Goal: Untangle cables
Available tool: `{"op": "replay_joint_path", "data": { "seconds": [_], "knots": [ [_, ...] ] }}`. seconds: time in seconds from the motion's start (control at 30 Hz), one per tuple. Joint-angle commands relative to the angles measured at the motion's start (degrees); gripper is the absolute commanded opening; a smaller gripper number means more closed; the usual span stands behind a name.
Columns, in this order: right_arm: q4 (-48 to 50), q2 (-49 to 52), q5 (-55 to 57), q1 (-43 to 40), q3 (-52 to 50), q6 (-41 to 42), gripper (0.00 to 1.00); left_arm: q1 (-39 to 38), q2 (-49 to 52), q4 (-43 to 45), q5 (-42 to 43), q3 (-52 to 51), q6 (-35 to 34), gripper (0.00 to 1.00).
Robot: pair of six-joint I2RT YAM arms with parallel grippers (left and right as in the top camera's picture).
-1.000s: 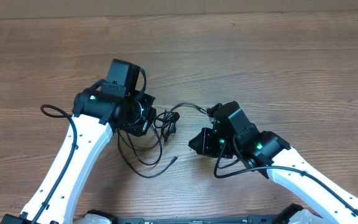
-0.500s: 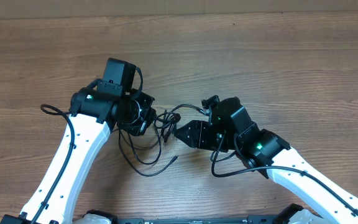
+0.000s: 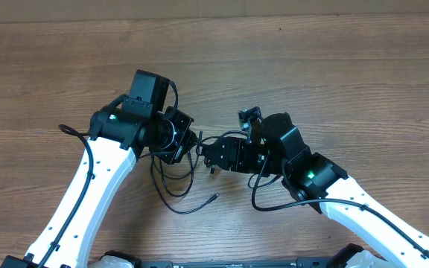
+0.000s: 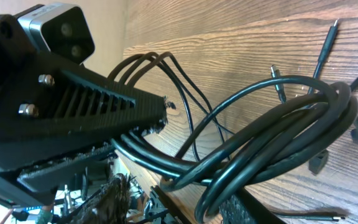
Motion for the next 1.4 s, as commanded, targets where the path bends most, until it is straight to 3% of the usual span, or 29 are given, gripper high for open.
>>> {"op": "replay_joint_path", "data": {
  "seconds": [0.0, 0.17, 0.4, 0.8, 0.97, 1.1, 1.37],
  "knots": [
    [0.50, 0.09, 2.36, 0.24, 0.61, 0.33, 0.41, -1.03, -0.20, 0.24, 1.73, 1.11, 0.66, 0.04],
    [-0.66, 0.09, 5.44, 0.24, 0.61, 0.33, 0.34, -1.66, -0.20, 0.35, 1.77, 1.11, 0.66, 0.04],
    [-0.74, 0.09, 12.39, 0.24, 0.61, 1.38, 0.33, -1.84, -0.20, 0.28, 4.74, 1.11, 1.07, 0.04],
    [-2.08, 0.09, 15.78, 0.22, 0.61, 1.40, 0.04, -3.28, -0.20, 0.37, 4.72, 1.11, 1.11, 0.04],
    [-3.15, 0.09, 16.65, 0.22, 0.61, 1.38, 0.04, -3.48, -0.20, 0.37, 4.85, 1.11, 1.11, 0.04],
    [-2.43, 0.09, 17.07, 0.22, 0.61, 1.40, 0.18, -3.48, -0.20, 0.35, 6.86, 1.11, 1.36, 0.04],
    [-2.05, 1.55, 18.75, 0.22, 0.61, 1.40, 0.19, -3.58, -0.20, 0.42, 11.56, 1.11, 2.47, 0.04]
  ]
}}
